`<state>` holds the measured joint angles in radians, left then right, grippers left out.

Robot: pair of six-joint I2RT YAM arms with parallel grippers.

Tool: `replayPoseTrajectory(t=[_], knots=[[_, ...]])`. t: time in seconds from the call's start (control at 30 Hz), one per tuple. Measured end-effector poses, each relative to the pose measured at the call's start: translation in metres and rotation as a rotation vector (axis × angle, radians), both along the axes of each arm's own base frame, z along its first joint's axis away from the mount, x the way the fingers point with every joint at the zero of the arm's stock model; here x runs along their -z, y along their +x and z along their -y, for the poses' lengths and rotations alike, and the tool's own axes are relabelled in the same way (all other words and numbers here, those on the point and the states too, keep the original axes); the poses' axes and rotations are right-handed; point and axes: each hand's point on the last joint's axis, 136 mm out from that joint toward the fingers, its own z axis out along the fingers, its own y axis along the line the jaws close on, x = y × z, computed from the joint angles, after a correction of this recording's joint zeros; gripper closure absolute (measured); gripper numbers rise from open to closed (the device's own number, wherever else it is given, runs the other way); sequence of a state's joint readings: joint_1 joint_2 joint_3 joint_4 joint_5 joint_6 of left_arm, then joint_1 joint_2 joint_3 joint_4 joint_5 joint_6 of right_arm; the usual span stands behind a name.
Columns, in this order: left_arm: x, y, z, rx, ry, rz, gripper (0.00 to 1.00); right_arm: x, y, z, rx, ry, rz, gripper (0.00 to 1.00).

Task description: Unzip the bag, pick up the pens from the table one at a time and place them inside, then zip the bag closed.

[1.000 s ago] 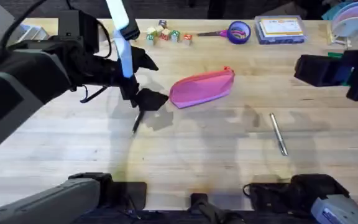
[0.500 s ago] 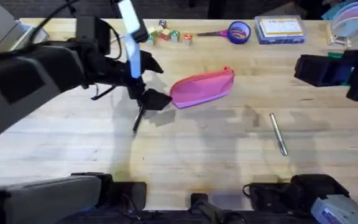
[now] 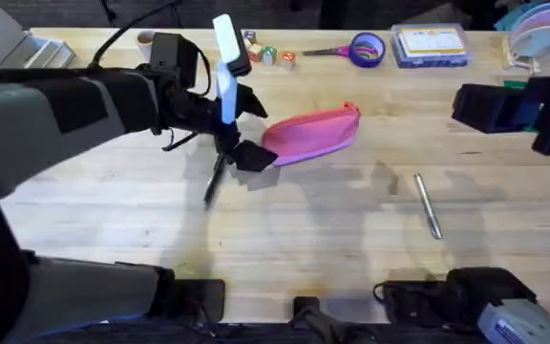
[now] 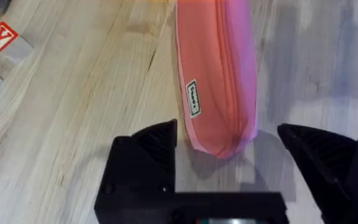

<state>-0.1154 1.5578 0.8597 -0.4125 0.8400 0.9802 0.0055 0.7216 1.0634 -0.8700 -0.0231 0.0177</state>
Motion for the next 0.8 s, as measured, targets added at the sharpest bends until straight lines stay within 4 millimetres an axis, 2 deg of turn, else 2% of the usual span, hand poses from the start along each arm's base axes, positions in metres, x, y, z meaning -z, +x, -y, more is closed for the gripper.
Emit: replayPoseTrajectory(t=[0.23,0.43,0.6,0.67,0.73,0.8], knots=[[-0.005,0.000,0.006,0.020,-0.029,0.015,0.007,0.000,0.000,0.000,0.000,0.000,0.000,0.003],[0.010,-0.001,0.016,0.055,-0.067,-0.028,0.008,0.000,0.000,0.000,0.000,0.000,0.000,0.003],[0.007,-0.001,0.018,0.067,-0.090,-0.025,0.010,0.000,0.000,0.000,0.000,0.000,0.000,0.003],[0.006,-0.001,0.019,0.068,-0.095,-0.026,0.060,0.000,0.000,0.000,0.000,0.000,0.000,0.003],[0.006,-0.001,0.019,0.070,-0.097,-0.026,0.159,0.000,0.000,0.000,0.000,0.000,0.000,0.003],[0.006,-0.001,0.019,0.071,-0.097,-0.024,0.335,0.000,0.000,0.000,0.000,0.000,0.000,0.003]])
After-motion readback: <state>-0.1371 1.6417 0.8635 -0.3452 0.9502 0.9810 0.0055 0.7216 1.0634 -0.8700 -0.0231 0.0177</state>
